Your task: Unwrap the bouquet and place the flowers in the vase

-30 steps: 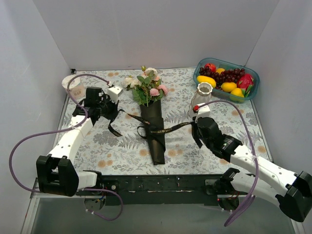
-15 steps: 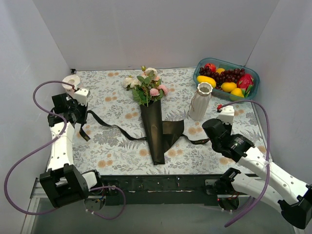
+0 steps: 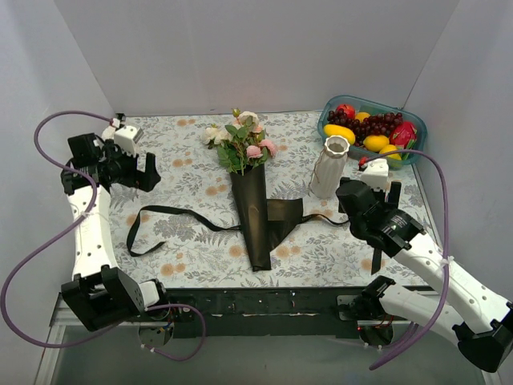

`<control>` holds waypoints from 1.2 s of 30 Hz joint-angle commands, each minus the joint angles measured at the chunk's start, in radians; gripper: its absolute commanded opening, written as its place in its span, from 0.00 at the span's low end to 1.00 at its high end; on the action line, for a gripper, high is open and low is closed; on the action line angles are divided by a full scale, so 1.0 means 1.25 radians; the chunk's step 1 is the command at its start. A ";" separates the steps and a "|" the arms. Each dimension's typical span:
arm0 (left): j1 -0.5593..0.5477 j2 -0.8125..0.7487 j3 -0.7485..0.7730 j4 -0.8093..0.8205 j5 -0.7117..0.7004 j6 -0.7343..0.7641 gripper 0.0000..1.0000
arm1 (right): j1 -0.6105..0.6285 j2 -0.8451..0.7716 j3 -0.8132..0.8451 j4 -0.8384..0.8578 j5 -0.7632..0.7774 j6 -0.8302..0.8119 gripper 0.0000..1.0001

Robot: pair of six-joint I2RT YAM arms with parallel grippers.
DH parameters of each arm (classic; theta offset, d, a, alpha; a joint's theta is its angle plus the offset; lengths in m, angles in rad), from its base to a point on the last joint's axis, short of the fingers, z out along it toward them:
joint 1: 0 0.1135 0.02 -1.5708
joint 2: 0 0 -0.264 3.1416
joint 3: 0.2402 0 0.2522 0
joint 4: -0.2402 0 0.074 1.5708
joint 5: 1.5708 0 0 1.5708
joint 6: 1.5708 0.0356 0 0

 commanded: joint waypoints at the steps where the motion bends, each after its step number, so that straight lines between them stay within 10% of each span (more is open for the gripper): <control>1: -0.072 0.051 0.100 -0.114 0.236 0.002 0.98 | 0.000 -0.008 0.069 0.123 -0.062 -0.102 0.98; 9: -0.293 0.175 0.015 0.051 0.315 -0.032 0.98 | 0.015 -0.008 0.040 0.230 -0.194 -0.158 0.98; 23: -0.320 0.628 0.253 -0.126 0.565 0.261 0.98 | 0.038 -0.067 -0.052 0.338 -0.284 -0.213 0.98; 36: -0.404 0.650 0.255 0.148 0.473 0.078 0.98 | 0.043 -0.044 -0.085 0.405 -0.332 -0.236 0.95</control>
